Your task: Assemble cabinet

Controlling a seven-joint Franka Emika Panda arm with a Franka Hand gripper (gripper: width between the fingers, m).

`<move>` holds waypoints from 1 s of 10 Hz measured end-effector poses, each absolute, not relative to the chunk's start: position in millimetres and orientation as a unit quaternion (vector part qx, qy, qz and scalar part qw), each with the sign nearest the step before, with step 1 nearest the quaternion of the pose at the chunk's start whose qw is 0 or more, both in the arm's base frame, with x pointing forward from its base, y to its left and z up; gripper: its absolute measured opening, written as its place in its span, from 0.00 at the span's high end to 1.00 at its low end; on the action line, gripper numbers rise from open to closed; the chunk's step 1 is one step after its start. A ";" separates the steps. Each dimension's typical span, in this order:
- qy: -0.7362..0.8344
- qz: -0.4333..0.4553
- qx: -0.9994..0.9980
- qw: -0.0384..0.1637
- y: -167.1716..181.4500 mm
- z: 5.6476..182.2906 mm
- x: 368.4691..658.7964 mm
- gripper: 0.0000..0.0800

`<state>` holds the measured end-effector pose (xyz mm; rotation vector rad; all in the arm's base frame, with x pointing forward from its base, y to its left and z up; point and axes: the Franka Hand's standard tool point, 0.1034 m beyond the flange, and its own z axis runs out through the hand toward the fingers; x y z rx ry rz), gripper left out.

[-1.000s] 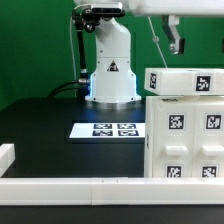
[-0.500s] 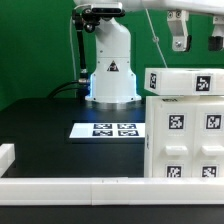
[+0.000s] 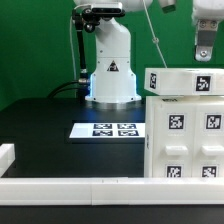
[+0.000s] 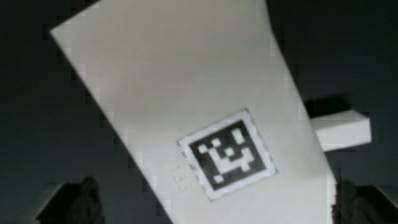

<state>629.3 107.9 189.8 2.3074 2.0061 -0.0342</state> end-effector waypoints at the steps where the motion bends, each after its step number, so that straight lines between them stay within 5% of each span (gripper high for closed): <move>1: 0.674 -0.013 0.738 0.043 106.7 189.8 629.5 0.19; 10: 0.713 -0.047 0.699 0.037 104.2 156.6 618.5 0.19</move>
Offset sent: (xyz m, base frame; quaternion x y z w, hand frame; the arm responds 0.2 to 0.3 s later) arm 0.0000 -0.0073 -0.0151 0.0326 -0.0267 -0.2113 0.9765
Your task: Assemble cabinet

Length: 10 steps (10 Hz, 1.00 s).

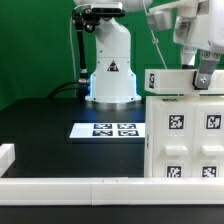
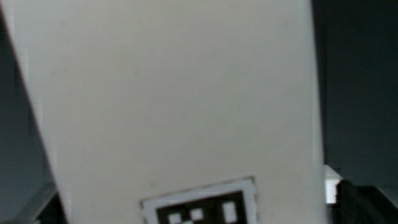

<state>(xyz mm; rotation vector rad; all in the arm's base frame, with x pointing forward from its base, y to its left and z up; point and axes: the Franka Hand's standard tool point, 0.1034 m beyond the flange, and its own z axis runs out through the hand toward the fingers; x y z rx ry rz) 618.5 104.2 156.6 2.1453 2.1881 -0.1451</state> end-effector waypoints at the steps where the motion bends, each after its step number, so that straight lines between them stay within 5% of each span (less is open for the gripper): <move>1: 0.712 -0.047 0.699 0.037 103.1 156.6 618.8 0.19; 2: 0.712 -0.047 0.700 0.037 102.2 156.6 618.9 0.32; 6: 0.666 -0.045 0.743 0.039 101.6 155.5 618.6 0.32; 10: 0.432 -0.055 0.899 0.044 101.4 155.0 614.4 0.32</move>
Offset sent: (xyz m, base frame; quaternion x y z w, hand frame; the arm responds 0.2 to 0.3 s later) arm 0.0000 0.0000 0.0000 0.0000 0.0000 0.0650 0.9979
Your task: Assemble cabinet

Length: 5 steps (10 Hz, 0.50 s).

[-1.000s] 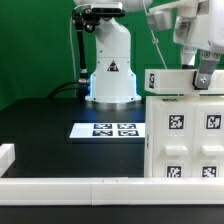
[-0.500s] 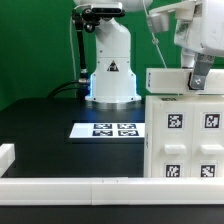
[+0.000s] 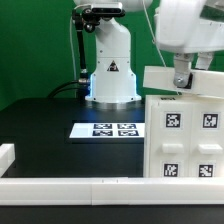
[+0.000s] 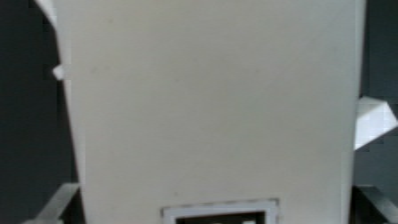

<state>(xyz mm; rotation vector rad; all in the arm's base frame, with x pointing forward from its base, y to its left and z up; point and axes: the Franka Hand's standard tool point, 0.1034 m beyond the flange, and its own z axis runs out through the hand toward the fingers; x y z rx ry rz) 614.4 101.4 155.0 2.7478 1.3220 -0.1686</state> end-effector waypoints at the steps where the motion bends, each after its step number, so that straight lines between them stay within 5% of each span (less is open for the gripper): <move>1: 0.355 -0.062 0.932 0.034 100.1 154.6 612.4 0.32; 5: 0.213 -0.068 0.974 0.031 99.2 155.0 612.4 0.32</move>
Offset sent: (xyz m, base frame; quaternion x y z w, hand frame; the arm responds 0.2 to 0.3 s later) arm 0.0000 0.0000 0.0000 0.0000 0.0000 0.1296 0.9916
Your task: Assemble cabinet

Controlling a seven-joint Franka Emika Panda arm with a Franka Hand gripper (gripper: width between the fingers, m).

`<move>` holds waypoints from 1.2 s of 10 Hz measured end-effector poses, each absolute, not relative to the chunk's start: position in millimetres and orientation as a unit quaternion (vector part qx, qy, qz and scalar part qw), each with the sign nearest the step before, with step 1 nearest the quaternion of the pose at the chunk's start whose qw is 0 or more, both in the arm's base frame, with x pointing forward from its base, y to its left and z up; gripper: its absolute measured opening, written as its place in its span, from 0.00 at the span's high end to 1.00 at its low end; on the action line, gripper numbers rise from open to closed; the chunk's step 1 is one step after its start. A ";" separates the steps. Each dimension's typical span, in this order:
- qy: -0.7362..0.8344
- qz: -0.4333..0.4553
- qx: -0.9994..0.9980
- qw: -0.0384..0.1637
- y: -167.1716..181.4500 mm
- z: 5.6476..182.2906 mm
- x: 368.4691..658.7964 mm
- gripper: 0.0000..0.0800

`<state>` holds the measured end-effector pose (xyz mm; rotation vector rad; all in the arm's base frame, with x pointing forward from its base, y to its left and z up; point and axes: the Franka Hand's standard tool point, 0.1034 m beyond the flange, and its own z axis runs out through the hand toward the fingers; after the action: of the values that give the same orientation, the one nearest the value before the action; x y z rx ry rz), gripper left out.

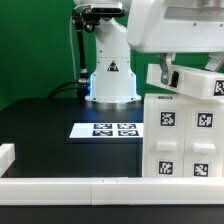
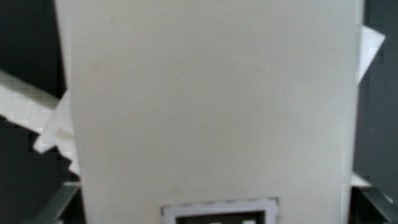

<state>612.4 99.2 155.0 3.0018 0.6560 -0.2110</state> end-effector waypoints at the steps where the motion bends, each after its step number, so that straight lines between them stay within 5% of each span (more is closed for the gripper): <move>1: 0.194 -0.068 0.978 0.032 99.2 155.0 612.4 0.32; 2: 0.146 -0.064 0.987 0.032 99.2 154.6 612.7 0.32; 6: -0.104 -0.068 0.991 -0.039 97.3 153.8 613.1 0.32; 12: -0.310 -0.055 0.949 -0.032 95.3 153.0 616.6 0.32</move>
Offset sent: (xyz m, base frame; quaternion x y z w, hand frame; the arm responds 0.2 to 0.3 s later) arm -0.0180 -0.0039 -0.0162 0.1503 -0.0211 0.3618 0.9198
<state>616.6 95.3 153.0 3.0434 -0.9930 -0.1760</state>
